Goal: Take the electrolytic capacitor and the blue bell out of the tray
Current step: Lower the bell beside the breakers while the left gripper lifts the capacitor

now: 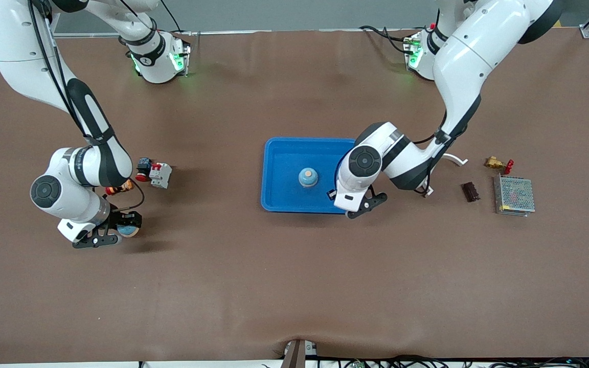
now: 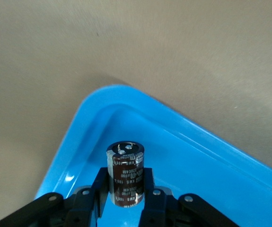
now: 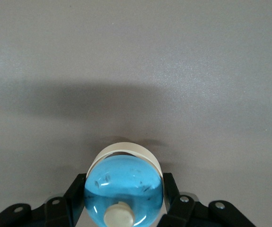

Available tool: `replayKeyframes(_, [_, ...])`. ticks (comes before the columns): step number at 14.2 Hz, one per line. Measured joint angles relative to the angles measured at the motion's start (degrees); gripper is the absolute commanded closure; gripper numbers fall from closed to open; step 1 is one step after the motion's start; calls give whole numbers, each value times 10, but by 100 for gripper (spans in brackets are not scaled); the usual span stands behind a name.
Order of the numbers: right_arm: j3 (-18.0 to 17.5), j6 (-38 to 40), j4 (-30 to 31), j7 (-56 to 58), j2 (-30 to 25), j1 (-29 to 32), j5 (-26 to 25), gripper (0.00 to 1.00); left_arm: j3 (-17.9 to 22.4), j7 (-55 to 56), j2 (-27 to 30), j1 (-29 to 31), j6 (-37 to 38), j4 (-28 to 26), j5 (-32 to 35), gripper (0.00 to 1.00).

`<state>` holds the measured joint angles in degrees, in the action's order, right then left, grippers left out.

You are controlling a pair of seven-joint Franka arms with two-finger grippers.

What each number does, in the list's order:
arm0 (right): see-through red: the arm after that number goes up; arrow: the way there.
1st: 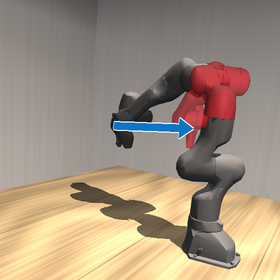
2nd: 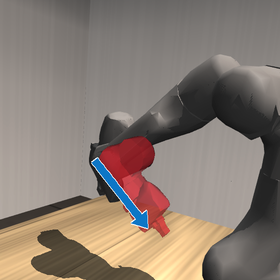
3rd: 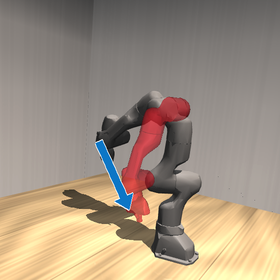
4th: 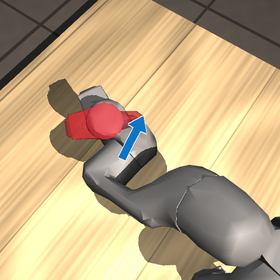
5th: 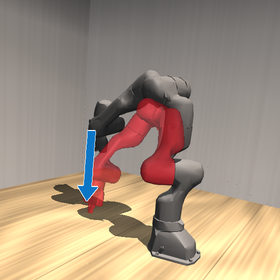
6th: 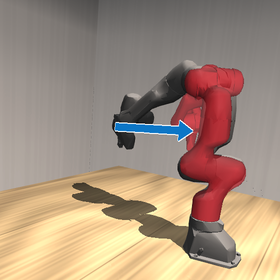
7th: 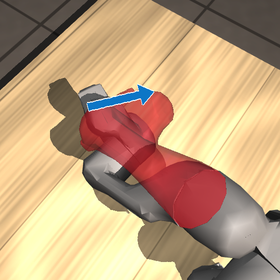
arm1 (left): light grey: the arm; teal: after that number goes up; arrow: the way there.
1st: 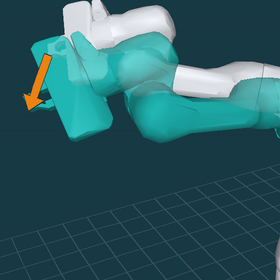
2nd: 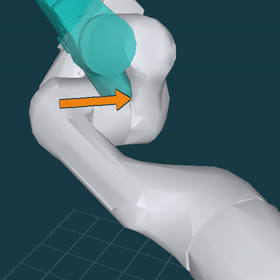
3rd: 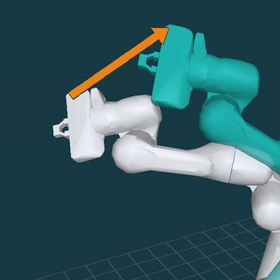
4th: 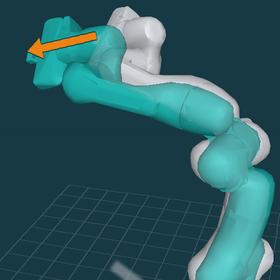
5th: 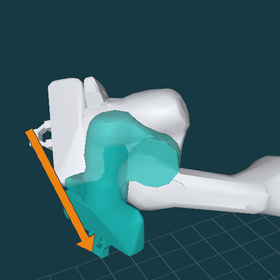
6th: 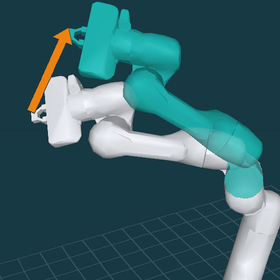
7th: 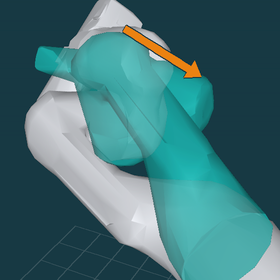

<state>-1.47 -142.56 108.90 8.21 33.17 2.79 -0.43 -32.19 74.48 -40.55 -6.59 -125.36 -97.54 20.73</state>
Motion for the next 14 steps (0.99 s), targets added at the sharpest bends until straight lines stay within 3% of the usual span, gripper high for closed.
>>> replayKeyframes(2, [0,-6,0,0,4,0,0,54,0,-13,28,4,20,3,0,100])
replayKeyframes(5, [0,-11,0,0,6,0,0,0,-1,-48,72,43,32,4,0,100])
replayKeyframes(11, [1,-14,-11,19,10,1,0,0,-5,-205,99,157,99,1,0,100])
replayKeyframes(14, [1,51,-46,26,4,5,0,0,-4,-299,98,226,111,-21,0,100])
